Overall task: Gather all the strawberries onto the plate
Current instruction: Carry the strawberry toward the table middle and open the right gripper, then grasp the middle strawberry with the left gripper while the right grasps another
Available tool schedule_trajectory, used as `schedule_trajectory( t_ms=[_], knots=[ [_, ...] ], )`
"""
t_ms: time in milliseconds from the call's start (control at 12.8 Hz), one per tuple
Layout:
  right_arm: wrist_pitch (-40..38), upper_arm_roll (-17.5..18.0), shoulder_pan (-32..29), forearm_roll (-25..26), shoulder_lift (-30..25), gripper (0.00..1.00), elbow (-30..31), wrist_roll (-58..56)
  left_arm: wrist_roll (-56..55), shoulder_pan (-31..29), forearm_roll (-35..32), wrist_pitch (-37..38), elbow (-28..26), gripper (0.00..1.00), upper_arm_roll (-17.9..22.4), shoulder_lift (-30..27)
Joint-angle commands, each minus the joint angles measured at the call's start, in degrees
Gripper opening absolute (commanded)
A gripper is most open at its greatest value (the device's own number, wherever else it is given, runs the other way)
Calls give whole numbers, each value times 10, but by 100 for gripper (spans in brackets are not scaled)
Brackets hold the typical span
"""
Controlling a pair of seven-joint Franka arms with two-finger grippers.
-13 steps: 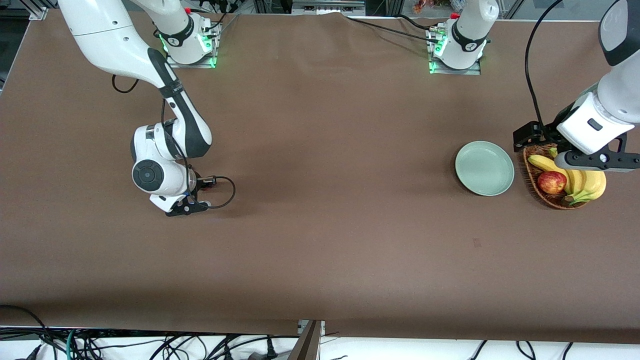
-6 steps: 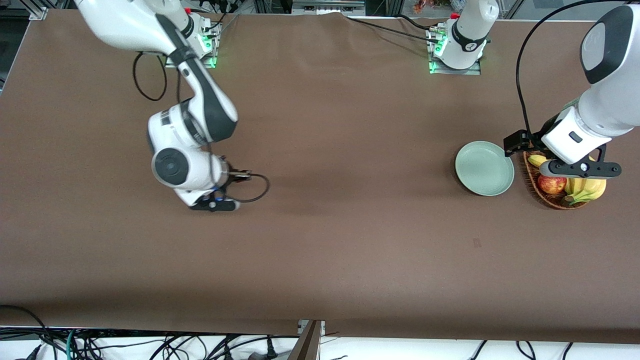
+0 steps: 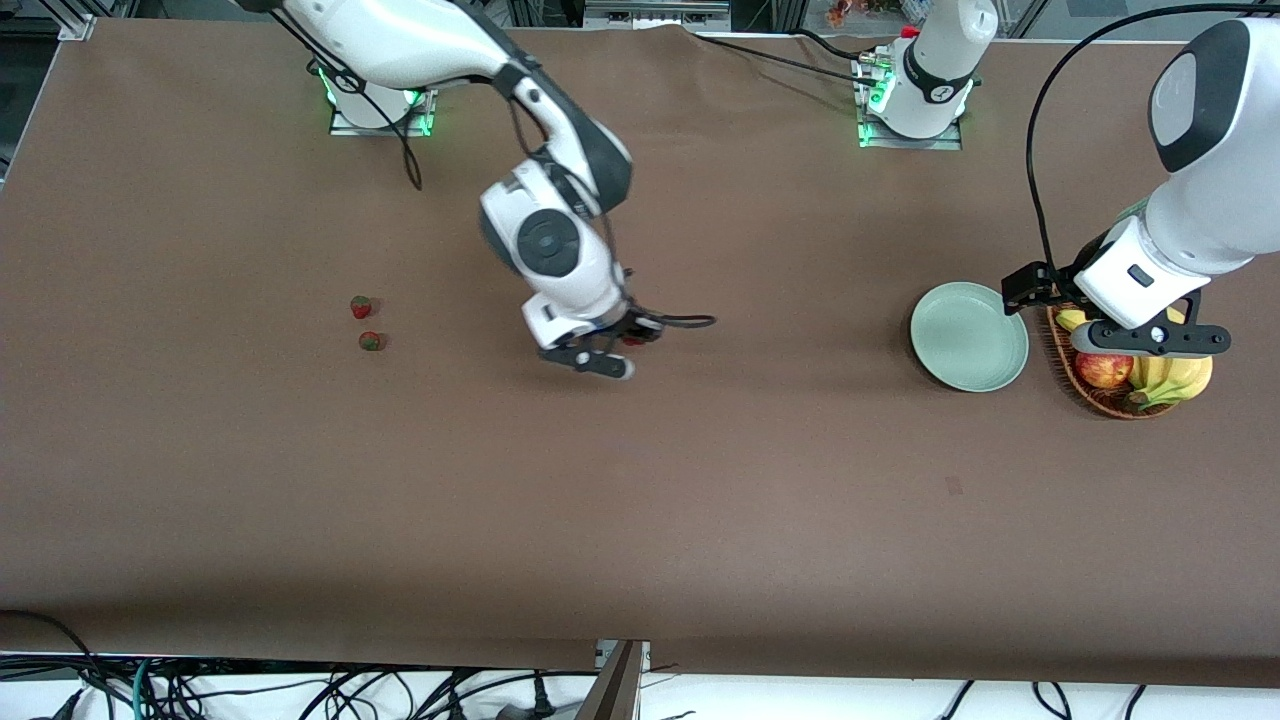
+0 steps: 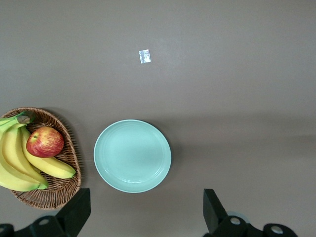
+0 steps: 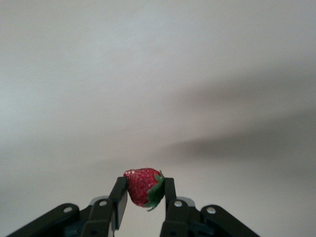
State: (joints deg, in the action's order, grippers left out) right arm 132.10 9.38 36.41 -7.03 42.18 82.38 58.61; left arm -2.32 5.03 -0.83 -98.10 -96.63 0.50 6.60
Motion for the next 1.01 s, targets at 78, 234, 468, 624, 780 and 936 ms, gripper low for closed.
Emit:
schedule_trajectory(
  t_ms=[78, 234, 468, 624, 780, 936],
  knots=[
    [89, -7, 67, -2, 97, 22, -88, 132, -3, -4, 7, -10, -20, 100, -2, -19],
    [149, -7, 94, 0, 122, 29, -89, 175, -3, -4, 7, -10, -21, 100, -2, -18],
    [185, -9, 99, -1, 128, 60, -89, 212, -3, -7, 7, -12, -33, 100, -3, -17],
    [125, -9, 70, 3, 98, 82, -89, 201, -3, -7, 7, -16, -40, 100, -3, -16],
    [17, -5, 25, -4, 51, 88, -89, 135, -3, -7, 8, -30, -61, 100, -4, -17],
    [-51, -6, -2, -5, 24, 92, -88, 91, -8, -8, 8, -44, -79, 100, -20, -17]
  ],
)
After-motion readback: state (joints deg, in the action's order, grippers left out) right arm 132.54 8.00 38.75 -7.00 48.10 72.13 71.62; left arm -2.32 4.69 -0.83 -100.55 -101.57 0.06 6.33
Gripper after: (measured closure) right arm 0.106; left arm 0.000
